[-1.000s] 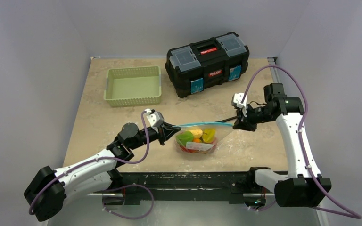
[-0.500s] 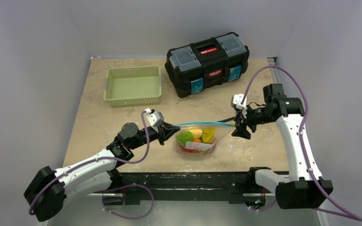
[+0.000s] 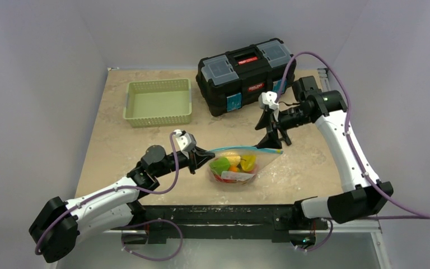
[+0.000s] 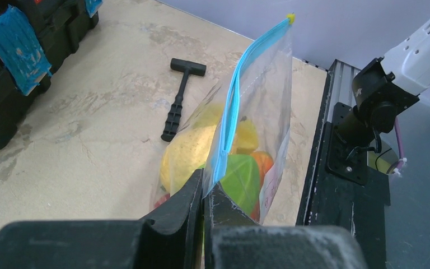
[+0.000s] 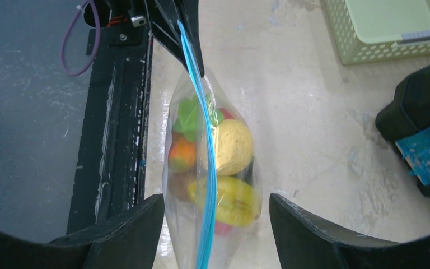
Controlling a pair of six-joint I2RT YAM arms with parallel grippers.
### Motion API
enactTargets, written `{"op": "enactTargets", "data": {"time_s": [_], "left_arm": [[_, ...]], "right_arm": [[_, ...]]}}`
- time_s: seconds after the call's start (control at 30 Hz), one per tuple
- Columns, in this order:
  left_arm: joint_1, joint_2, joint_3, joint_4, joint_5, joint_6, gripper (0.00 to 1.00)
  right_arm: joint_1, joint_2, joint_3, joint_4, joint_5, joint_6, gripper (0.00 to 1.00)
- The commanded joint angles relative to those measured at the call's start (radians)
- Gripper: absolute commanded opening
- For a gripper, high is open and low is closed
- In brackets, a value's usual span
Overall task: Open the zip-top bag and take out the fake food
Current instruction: Unzip the zipper food storage bag at the center of the board.
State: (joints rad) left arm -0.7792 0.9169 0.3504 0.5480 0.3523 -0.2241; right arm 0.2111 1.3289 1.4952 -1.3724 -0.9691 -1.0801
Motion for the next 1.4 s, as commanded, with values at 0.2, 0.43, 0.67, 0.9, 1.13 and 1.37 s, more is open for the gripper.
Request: {"op": "enactTargets", "data": {"time_s": [0.2,0.43,0.67,0.9,1.13,1.37], "left_arm": [[0.003,-0.019,0.054,-0.028,0.037,-0.003,0.0],[0.004,-0.021,0.059,-0.038,0.041,-0.007,0.0],[0.004,-0.016,0.064,-0.043,0.038,-0.012,0.0],[0.003,-0.015,0.063,-0.05,0.04,-0.02,0.0],[0.002,-0.01,0.068,-0.049,0.043,-0.025,0.0],[0.003,-0.019,0.064,-0.055,0.042,-0.028,0.0]], "right_arm": [[0.142,0.09,0.122,0.036,-0.025,0.011,0.68],[0.199,0.097,0.109,0.16,0.012,0.09,0.68],[0.231,0.099,0.089,0.242,0.025,0.143,0.67],[0.252,0.062,0.02,0.322,0.051,0.191,0.67],[0.251,0.032,-0.026,0.355,0.048,0.213,0.67],[0.252,0.032,-0.036,0.357,0.035,0.212,0.68]]}}
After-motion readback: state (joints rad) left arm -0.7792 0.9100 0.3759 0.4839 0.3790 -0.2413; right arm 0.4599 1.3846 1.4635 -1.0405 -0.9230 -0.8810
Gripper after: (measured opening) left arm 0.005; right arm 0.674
